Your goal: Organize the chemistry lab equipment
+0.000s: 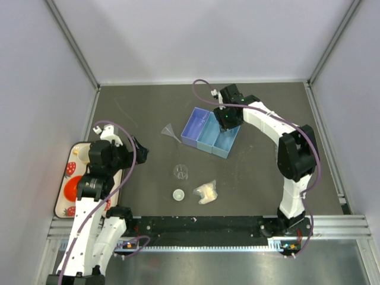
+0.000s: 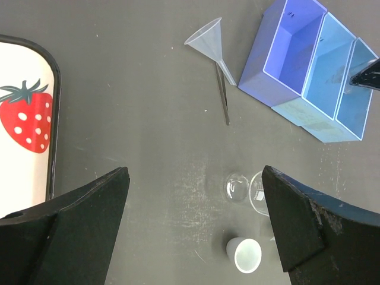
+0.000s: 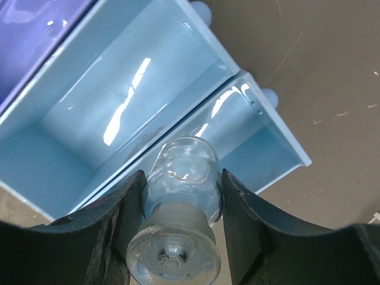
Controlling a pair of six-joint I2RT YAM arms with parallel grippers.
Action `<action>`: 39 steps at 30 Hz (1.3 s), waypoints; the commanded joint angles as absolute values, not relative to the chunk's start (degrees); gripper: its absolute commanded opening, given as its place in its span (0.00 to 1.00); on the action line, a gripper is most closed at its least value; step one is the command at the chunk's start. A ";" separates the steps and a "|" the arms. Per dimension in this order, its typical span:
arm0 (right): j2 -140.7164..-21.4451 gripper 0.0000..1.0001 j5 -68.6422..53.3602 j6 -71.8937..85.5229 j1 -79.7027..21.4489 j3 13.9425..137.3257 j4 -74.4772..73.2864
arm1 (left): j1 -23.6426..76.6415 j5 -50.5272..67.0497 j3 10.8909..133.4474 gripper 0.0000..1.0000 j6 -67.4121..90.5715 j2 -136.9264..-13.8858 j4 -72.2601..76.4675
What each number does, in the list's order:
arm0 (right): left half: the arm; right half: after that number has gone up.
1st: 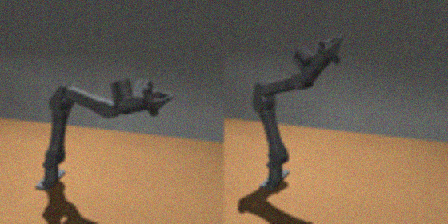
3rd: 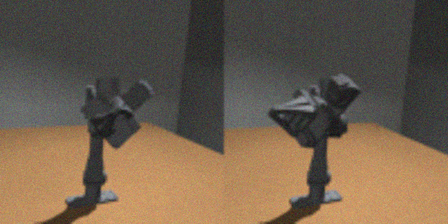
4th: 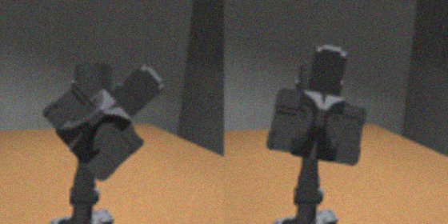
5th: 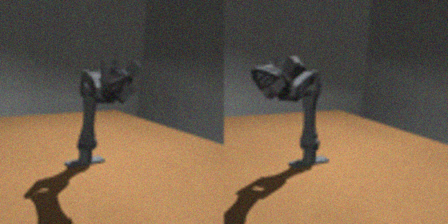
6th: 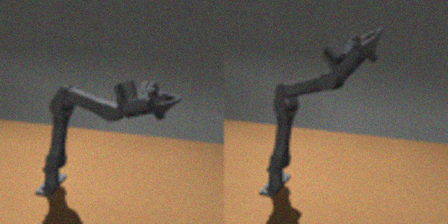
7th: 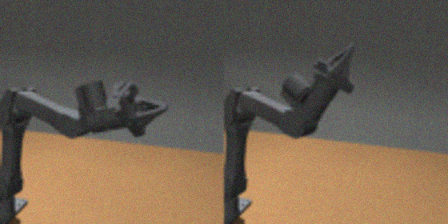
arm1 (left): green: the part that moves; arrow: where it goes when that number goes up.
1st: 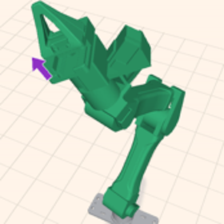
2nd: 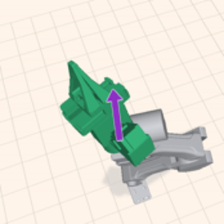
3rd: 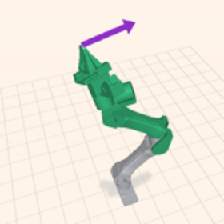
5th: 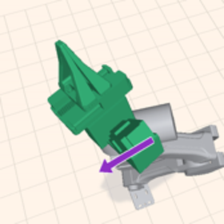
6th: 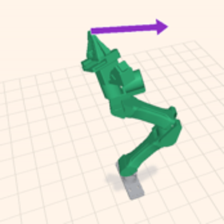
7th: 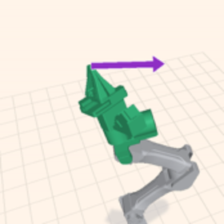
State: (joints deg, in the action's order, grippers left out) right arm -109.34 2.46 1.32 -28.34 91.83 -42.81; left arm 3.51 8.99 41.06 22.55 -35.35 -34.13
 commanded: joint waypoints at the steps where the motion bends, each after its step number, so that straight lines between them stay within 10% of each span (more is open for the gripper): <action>1: -110.47 0.14 1.06 0.53 -25.76 91.50 -38.24 | 3.34 10.02 40.87 0.99 22.06 -34.72 -31.20; 13: -116.80 0.16 -3.16 1.05 -22.59 93.07 -35.77 | 3.34 10.20 40.87 0.99 21.97 -35.42 -31.11; 39: -112.94 0.63 -2.11 1.41 -22.50 96.68 -37.18 | 3.34 11.69 40.69 0.99 21.53 -36.47 -30.67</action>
